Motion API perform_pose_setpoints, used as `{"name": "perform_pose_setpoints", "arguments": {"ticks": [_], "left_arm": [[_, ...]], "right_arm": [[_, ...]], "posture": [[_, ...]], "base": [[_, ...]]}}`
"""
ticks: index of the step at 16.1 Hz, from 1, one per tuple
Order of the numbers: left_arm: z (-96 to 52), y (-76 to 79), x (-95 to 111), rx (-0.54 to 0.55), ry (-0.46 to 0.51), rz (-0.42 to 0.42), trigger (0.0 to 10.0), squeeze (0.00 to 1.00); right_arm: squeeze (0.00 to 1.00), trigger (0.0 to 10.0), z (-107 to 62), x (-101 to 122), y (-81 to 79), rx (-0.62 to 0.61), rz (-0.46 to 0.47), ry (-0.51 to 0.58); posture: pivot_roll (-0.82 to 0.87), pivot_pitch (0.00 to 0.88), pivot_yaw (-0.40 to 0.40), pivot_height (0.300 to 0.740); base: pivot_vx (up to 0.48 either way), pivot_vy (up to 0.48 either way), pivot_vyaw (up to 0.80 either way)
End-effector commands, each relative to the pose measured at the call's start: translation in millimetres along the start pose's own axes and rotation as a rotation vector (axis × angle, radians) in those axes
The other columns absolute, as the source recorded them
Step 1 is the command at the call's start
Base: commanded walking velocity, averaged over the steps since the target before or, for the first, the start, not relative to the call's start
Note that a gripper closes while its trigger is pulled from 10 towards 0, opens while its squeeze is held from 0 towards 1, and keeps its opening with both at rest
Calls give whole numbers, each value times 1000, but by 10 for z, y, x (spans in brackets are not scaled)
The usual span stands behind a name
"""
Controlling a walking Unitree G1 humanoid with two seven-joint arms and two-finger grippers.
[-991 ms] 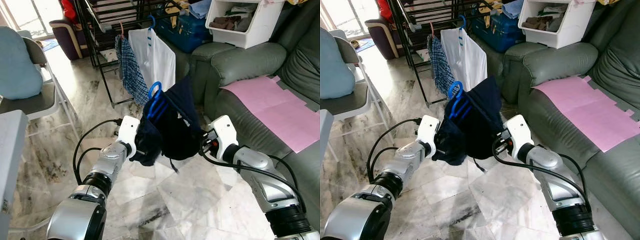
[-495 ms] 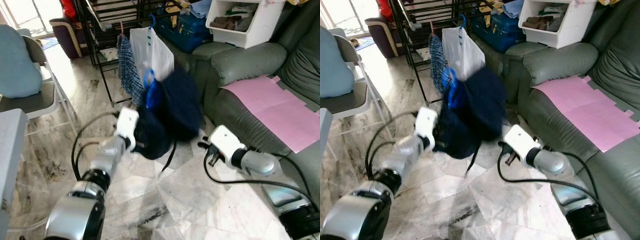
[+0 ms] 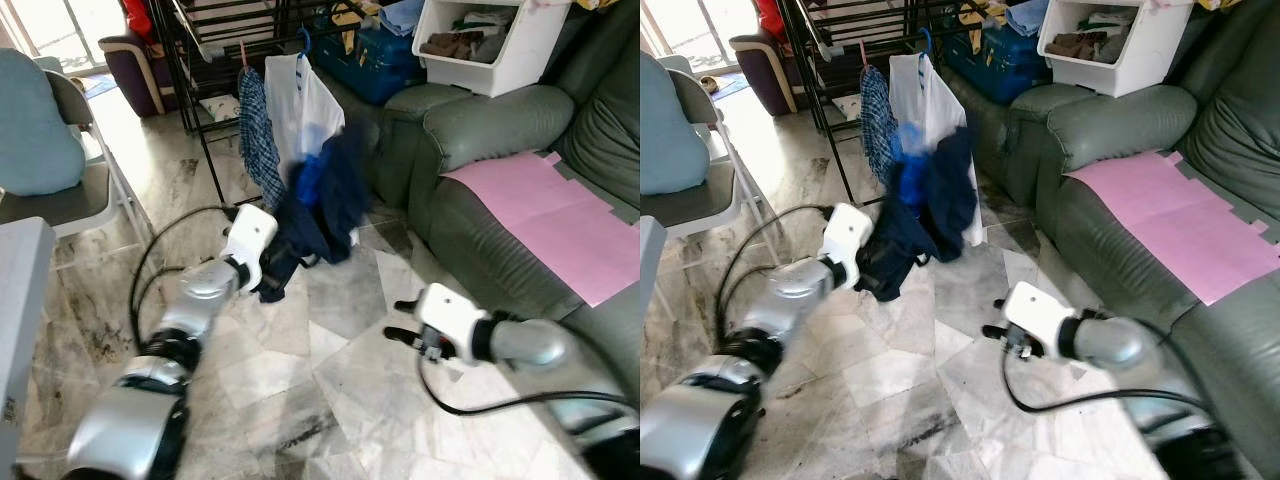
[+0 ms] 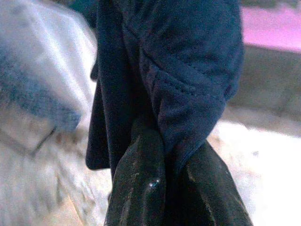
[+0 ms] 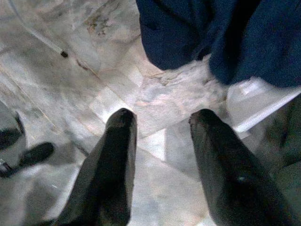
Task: Hang hanger
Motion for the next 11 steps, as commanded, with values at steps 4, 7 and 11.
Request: {"name": "perform_pose_setpoints", "arguments": {"ticks": [4,7,11], "left_arm": [[-247,195,-95,-318,6,303,0,0],[-395,292,-184,-432,17,374,0,0],[-361,325,20,-443,129,423,0,0]], "right_arm": [[1000,10000,-378,286,303,-1,-113,53],[1000,10000,-545,334,412,47,-169,26],[1000,10000,-526,256,378,148,-104,9]], "posture": [[-154,0,32,740],[-155,0,28,740],[-151,0,19,740]], "base": [[0,0,0],[0,0,0],[0,0,0]]}}
Point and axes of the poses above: a point about 5 cm out from each wrist's last joint towards the gripper, its own z axis pointing out of the wrist towards the gripper, its own x axis along the axis of the wrist's last joint, y = z × x, the point moved 4 cm from there along z, pointing out of the wrist towards the gripper, and after that the axes turned 12 degrees about z, right-handed, at the moved point
